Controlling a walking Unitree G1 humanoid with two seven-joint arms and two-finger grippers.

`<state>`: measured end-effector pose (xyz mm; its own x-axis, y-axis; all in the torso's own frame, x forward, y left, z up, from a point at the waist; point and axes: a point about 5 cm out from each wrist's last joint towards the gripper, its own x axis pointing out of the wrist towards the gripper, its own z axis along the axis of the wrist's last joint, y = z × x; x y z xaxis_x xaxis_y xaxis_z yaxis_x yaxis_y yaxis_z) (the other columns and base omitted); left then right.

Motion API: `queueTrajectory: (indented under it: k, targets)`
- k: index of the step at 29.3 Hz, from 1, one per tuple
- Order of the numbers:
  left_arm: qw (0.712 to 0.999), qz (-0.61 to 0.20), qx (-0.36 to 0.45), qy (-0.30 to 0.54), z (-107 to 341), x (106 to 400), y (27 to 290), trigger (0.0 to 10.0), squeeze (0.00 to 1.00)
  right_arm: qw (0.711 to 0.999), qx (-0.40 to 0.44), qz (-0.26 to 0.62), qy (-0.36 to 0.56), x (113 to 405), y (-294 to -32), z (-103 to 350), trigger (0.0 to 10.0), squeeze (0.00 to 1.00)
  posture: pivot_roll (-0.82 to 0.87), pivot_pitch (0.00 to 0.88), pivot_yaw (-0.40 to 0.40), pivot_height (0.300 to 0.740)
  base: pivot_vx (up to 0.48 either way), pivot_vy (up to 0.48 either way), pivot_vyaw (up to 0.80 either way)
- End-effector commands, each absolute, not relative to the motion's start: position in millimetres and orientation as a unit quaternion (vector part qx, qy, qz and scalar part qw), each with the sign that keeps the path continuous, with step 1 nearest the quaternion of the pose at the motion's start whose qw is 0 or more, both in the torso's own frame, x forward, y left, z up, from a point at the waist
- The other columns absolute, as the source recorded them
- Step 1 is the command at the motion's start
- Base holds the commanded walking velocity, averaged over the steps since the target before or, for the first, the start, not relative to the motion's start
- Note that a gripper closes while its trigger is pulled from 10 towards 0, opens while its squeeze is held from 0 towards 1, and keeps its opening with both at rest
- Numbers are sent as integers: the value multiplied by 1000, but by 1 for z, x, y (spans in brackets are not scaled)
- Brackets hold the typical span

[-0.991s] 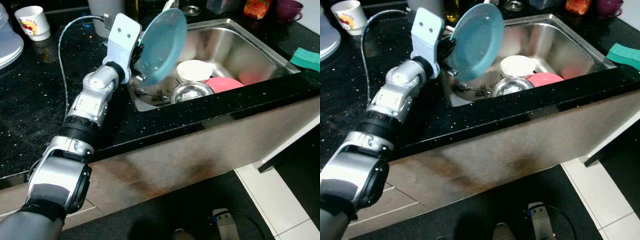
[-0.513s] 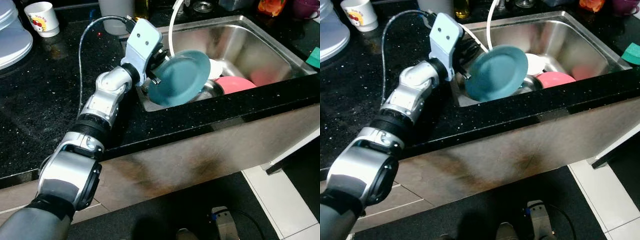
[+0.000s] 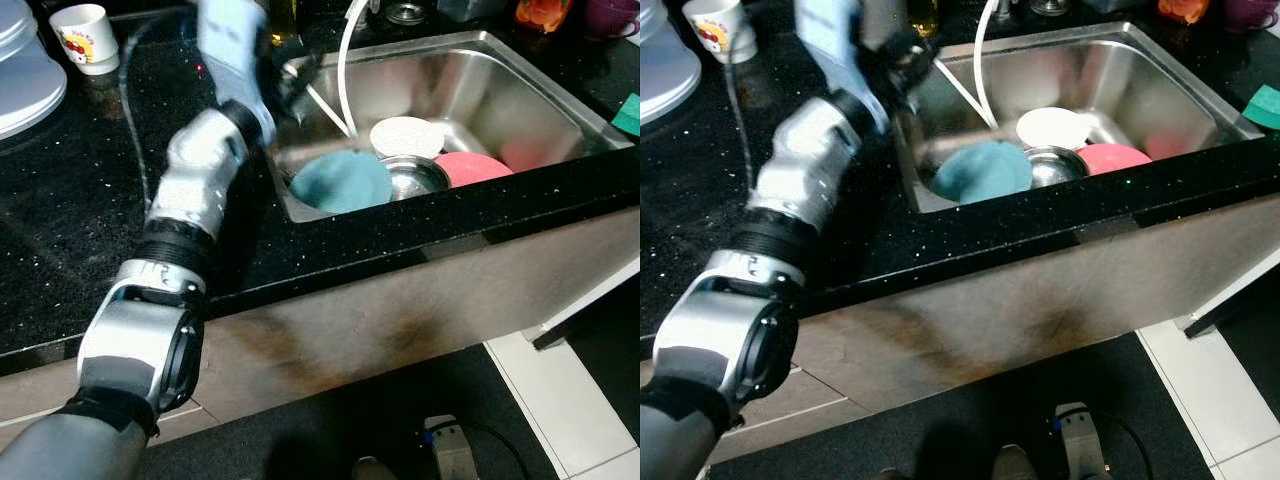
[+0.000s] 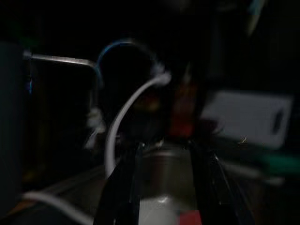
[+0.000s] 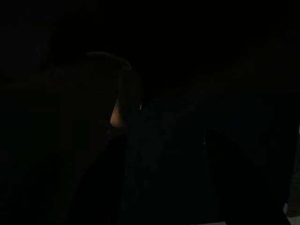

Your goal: Kitchen organization

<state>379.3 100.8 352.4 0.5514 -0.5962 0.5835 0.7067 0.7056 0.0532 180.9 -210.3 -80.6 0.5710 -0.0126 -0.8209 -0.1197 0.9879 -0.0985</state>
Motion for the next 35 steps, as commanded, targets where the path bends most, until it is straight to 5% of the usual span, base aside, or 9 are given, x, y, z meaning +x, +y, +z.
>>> queueTrajectory:
  k: [1, 3, 7, 35]
  targets:
    - [857, -407, -131, -289, 349, 372, 98, 10000, 0, 878, -63, 28, 474, 173, -209, -85, 10000, 0, -16, 200, 42, 740, 0, 0, 0]
    - [826, -451, -172, -291, 347, 355, 99, 10000, 0, 878, -64, 29, 474, 174, -209, -84, 10000, 0, -9, 188, 41, 740, 0, 0, 0]
    - [808, -478, -198, -283, 338, 341, 101, 10000, 0, 878, -65, 30, 473, 176, -208, -84, 10000, 0, -2, 177, 40, 740, 0, 0, 0]
    - [813, -503, -257, -139, 268, 307, 97, 10000, 0, 880, -66, 36, 469, 182, -205, -81, 10000, 0, 20, 155, 45, 740, -413, 0, 0]
